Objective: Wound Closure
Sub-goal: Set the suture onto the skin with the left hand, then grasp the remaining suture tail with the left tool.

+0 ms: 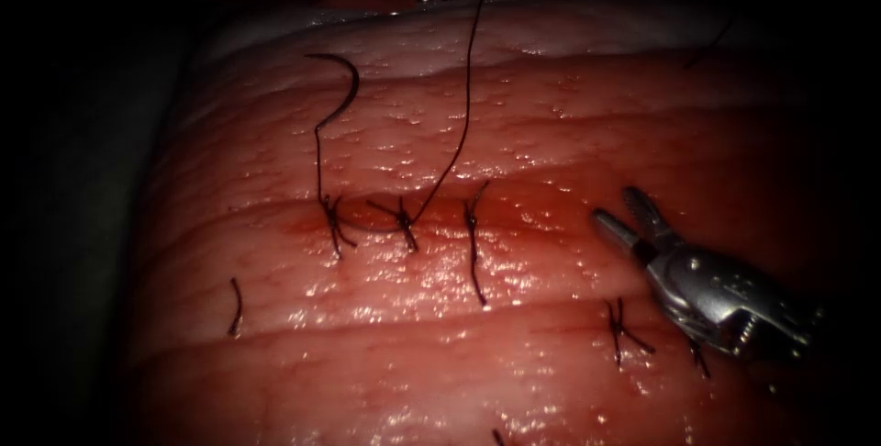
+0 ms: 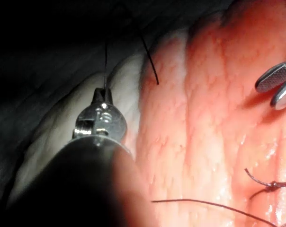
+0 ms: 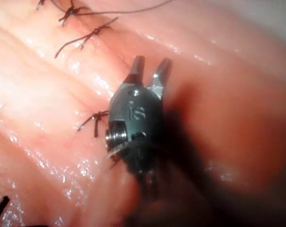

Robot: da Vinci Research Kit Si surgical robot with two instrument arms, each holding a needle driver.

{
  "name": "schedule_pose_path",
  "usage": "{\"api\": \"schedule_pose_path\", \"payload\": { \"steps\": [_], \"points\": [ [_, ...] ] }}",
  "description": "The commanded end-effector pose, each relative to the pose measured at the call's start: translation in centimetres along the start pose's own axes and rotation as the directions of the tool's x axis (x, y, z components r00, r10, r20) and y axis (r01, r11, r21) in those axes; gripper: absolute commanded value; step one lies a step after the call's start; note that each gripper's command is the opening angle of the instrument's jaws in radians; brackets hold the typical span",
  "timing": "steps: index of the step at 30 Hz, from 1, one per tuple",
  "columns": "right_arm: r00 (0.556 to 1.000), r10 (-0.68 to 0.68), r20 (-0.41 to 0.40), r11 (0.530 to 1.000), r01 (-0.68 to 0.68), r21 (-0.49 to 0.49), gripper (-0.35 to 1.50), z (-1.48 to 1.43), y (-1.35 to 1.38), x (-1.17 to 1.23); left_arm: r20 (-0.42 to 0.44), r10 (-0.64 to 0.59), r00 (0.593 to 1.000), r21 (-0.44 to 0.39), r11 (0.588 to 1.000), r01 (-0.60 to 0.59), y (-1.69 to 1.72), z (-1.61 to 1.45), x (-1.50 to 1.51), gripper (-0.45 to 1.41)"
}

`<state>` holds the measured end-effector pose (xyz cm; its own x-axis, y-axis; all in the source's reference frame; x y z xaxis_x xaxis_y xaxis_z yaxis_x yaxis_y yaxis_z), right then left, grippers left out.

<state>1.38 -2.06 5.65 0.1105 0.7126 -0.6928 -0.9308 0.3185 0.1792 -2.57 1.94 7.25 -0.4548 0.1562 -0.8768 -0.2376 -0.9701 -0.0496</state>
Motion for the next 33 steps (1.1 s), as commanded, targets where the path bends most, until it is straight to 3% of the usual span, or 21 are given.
{"api": "schedule_pose_path", "payload": {
  "steps": [1, 2, 4, 6, 7, 8, 9, 10, 14, 18, 22, 24, 26, 30, 33],
  "points": [
    [1.0, 0.001, -0.001, 1.0, -0.001, 0.005, 0.47, 0.09, -0.08, -0.06, 0.015, -0.021, 1.0, -0.031, 0.999, 0.022, -0.01, 0.23, -0.2, -0.45],
    [1.0, 0.001, -0.003, 1.0, -0.001, 0.007, 0.51, 0.1, -0.1, -0.06, 0.041, -0.068, 0.997, -0.075, 0.995, 0.071, 0.04, 0.41, -0.46, -0.45],
    [1.0, 0.001, -0.003, 1.0, -0.001, 0.009, 0.51, 0.1, -0.11, -0.06, 0.054, -0.091, 0.994, -0.092, 0.991, 0.095, 0.06, 0.47, -0.57, -0.45],
    [1.0, 0.002, -0.003, 1.0, -0.002, 0.008, 0.52, 0.1, -0.12, -0.06, 0.071, -0.157, 0.985, -0.133, 0.977, 0.166, 0.1, 0.6, -0.83, -0.01],
    [1.0, 0.002, -0.004, 1.0, -0.002, 0.01, 0.54, 0.1, -0.13, -0.06, 0.067, -0.186, 0.98, -0.134, 0.972, 0.193, 0.1, 0.62, -0.93, 0.37],
    [1.0, 0.002, -0.004, 1.0, -0.002, 0.01, 0.56, 0.1, -0.13, -0.06, 0.063, -0.199, 0.978, -0.135, 0.969, 0.206, 0.09, 0.62, -0.96, 0.56],
    [1.0, 0.002, -0.004, 1.0, -0.002, 0.01, 0.56, 0.1, -0.13, -0.06, 0.063, -0.199, 0.978, -0.135, 0.969, 0.206, 0.09, 0.62, -0.96, 0.56],
    [1.0, 0.002, -0.005, 1.0, -0.002, 0.015, 0.56, 0.1, -0.14, -0.06, 0.008, -0.205, 0.979, -0.111, 0.973, 0.204, 0.06, 0.57, -0.98, 1.04],
    [1.0, -0.003, -0.006, 1.0, 0.003, 0.018, 0.56, 0.12, -0.16, -0.06, -0.067, -0.209, 0.976, -0.1, 0.974, 0.202, 0.04, 0.39, -0.95, 1.16],
    [1.0, -0.009, -0.009, 1.0, 0.009, 0.025, 0.54, 0.13, -0.21, -0.07, -0.105, -0.24, 0.965, -0.107, 0.968, 0.229, -0.03, -0.09, -0.76, 1.31],
    [1.0, -0.022, -0.017, 0.999, 0.023, 0.037, 0.56, 0.11, -0.26, -0.1, -0.135, -0.208, 0.969, -0.051, 0.978, 0.203, -0.05, -0.66, -0.59, 1.26],
    [0.999, -0.029, -0.016, 0.999, 0.029, 0.044, 0.56, 0.08, -0.28, -0.1, -0.103, -0.164, 0.981, -0.023, 0.986, 0.163, 0.0, -1.0, -0.5, 1.26],
    [0.999, -0.029, -0.016, 0.998, 0.029, 0.047, 0.54, 0.07, -0.28, -0.09, -0.095, -0.161, 0.982, -0.009, 0.987, 0.161, 0.02, -1.11, -0.48, 1.25],
    [0.999, -0.039, -0.011, 0.998, 0.039, 0.058, 0.44, 0.02, -0.29, -0.02, -0.081, -0.123, 0.989, 0.027, 0.992, 0.125, 0.23, -1.6, -0.42, 1.23],
    [0.999, -0.044, -0.011, 0.997, 0.045, 0.065, 0.41, -0.01, -0.3, 0.0, -0.112, -0.085, 0.99, 0.021, 0.996, 0.088, 0.67, -1.88, -0.34, 1.09]
  ]
}}
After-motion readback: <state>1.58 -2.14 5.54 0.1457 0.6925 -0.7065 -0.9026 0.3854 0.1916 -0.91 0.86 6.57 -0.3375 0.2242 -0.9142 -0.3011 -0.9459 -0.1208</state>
